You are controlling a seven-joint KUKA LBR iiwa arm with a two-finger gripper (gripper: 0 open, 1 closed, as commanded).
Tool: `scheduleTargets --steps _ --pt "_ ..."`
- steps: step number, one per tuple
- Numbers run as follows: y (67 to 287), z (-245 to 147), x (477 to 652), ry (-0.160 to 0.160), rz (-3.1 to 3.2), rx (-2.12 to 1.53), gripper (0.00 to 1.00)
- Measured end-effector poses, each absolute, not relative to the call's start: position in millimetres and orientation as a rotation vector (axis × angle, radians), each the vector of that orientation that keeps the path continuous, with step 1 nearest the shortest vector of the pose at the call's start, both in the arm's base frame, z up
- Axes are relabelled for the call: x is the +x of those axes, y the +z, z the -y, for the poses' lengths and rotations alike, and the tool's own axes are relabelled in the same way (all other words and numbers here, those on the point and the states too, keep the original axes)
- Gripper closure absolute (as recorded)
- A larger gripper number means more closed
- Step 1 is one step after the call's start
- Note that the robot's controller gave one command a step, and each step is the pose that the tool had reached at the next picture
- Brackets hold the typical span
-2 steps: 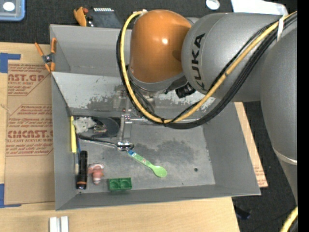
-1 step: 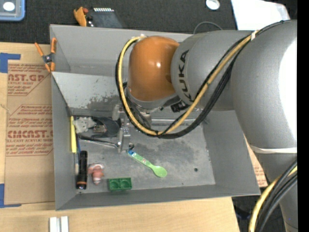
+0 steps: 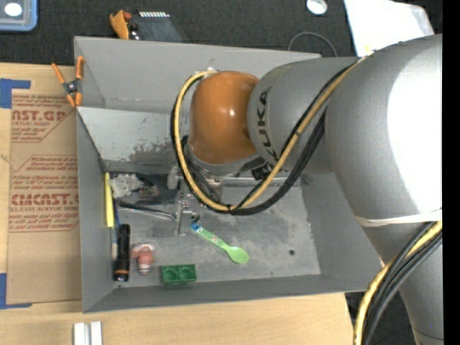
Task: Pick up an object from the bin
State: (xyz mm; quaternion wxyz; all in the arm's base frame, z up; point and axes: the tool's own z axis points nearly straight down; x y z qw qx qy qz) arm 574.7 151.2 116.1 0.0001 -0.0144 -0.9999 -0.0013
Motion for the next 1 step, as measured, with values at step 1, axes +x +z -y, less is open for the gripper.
scheduleTargets --steps 1 --pt "113.8 -139.7 548.6 -0.003 3.124 -0.312 0.0"
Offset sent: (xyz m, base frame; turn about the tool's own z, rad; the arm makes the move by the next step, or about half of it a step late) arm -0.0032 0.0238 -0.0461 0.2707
